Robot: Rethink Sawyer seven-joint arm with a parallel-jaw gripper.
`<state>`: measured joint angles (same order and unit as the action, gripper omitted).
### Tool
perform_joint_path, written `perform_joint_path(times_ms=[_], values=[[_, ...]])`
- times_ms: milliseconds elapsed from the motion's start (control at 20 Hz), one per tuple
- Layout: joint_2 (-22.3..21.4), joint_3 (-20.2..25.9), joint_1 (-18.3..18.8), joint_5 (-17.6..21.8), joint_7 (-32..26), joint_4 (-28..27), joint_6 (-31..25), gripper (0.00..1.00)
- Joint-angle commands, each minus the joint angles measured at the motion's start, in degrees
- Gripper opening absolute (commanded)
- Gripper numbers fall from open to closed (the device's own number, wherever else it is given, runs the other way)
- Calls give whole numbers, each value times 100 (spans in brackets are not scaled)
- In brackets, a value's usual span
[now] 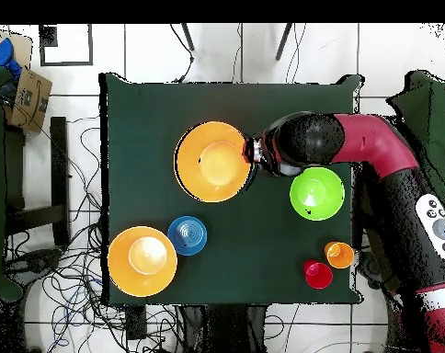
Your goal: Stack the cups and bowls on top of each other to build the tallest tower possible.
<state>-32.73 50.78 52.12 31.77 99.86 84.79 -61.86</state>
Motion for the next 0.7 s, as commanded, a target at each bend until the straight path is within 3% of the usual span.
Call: perform_joint_path(times_ms=[50, 500, 550, 700], values=[[-15, -129, -275, 485, -1545, -129, -149, 100], [-21, -146, -253, 481, -1473, -55, -98, 100], [-28, -138, -238, 498, -1483, -32, -54, 0], [-54, -167, -243, 491, -1419, -9, -80, 0]])
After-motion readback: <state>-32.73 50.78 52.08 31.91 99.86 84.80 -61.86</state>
